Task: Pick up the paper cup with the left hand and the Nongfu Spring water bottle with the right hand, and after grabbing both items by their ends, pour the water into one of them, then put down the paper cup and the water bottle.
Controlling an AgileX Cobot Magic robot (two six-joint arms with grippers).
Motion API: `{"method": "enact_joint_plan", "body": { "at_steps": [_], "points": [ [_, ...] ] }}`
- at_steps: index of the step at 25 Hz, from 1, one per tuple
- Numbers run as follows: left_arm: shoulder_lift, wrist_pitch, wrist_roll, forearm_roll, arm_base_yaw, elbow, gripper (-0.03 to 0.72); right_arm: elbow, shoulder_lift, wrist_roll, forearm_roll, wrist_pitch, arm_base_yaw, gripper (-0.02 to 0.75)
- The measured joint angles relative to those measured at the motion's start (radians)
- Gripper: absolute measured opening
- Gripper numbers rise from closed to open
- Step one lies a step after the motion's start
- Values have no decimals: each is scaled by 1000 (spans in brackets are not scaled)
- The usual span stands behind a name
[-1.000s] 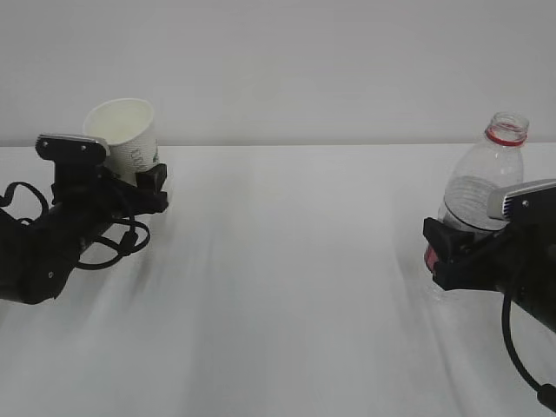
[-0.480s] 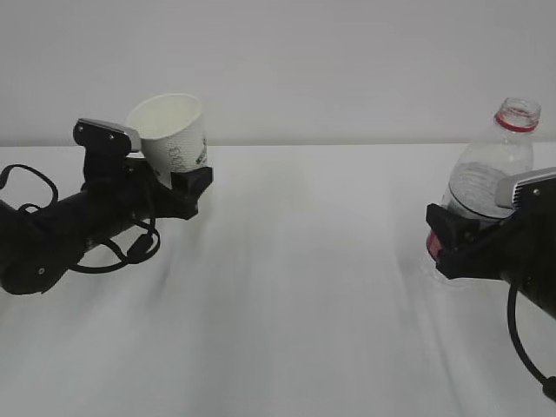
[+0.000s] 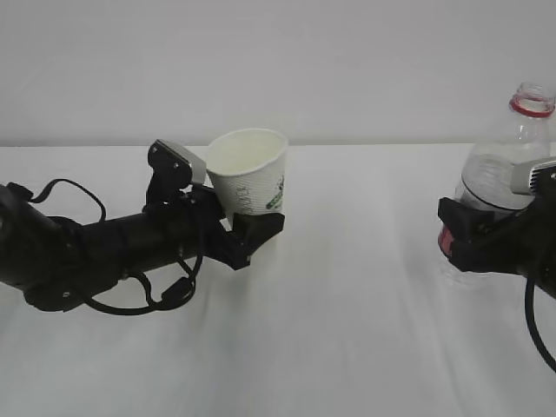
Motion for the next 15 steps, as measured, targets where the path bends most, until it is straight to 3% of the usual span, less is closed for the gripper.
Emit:
{"method": "enact_joint_plan", "body": {
  "at_steps": [9, 15],
  "points": [
    [-15, -2, -87, 149, -119, 0, 525, 0, -82, -24, 0, 119, 0, 495],
    [-52, -2, -105, 172, -183, 0, 525, 0, -95, -38, 0, 132, 0, 495]
  ]
}}
